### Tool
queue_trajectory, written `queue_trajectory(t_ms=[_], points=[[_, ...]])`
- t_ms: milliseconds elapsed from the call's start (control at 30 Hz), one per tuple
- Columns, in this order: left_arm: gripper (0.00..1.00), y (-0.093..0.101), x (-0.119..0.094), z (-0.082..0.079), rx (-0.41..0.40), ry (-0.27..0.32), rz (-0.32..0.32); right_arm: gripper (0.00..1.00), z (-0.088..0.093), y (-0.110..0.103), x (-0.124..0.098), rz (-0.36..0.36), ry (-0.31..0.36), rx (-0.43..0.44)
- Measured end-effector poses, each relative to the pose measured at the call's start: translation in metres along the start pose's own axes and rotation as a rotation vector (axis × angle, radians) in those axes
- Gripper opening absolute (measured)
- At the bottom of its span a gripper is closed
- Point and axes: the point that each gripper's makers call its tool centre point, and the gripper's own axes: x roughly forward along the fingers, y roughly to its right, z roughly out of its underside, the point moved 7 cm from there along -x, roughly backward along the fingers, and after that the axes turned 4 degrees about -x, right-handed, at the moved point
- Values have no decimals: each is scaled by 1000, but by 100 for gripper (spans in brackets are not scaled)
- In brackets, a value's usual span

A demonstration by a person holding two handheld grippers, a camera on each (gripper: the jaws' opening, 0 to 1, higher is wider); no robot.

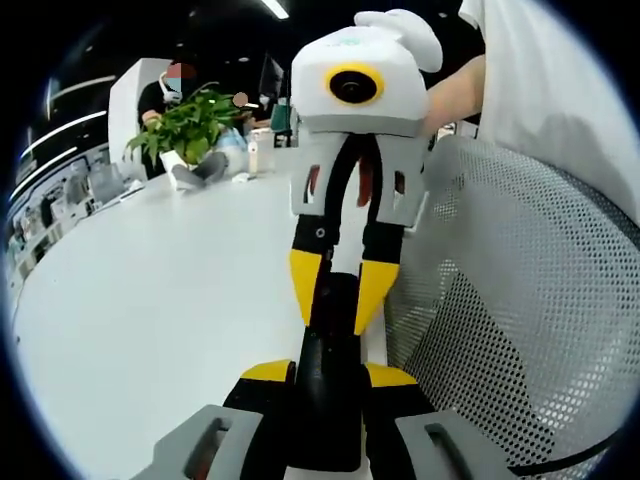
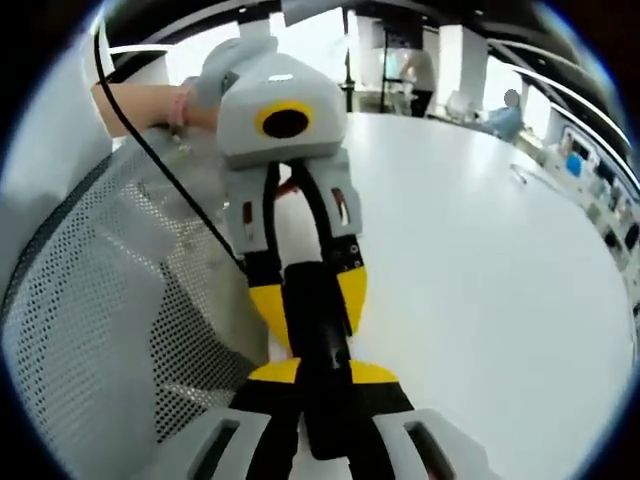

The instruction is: Press the specified remote control buttons in sequence, fully releasing each button before pressing the next.

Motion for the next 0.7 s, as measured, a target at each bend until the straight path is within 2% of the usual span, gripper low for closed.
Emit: queue_trajectory(t_ms=[200,400,700], points=[[25,0,0,0,0,1,-1,23,2,1,2,6,-12,-22],[25,0,0,0,-1,2,-1,25,-2,1,1,3,24,-13],[25,-1,0,0,-3,3,0,25,8,5,2,-1,-22,-36]])
